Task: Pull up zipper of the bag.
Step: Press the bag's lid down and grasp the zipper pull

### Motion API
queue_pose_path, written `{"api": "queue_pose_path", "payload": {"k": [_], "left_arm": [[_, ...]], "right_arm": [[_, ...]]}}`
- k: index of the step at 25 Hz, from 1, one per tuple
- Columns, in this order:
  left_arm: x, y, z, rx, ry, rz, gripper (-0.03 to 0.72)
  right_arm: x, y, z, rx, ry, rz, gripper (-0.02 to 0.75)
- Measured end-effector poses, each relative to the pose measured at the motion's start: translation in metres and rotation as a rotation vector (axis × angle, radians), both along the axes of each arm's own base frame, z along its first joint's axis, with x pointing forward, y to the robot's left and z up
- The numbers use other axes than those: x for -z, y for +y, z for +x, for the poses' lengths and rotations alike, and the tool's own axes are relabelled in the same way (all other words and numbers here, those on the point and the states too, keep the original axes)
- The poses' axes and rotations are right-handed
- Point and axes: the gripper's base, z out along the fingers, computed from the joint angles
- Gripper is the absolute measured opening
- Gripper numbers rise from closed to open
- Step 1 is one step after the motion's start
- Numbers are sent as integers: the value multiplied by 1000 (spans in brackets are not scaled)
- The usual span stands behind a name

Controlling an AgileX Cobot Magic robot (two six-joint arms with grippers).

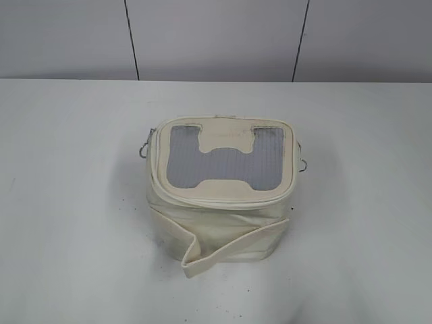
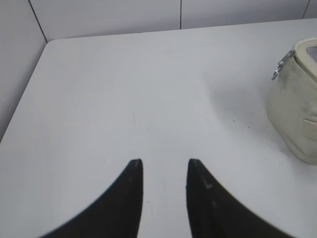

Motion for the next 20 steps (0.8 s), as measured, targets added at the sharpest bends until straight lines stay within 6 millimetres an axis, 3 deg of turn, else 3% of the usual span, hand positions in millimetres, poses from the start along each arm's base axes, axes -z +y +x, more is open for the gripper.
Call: {"api": "queue_pose_path", "payload": {"k": [20], "left_arm": [[0,0,0,0,0,0,238]], "right_arm": [[0,0,0,0,0,0,587]]}}
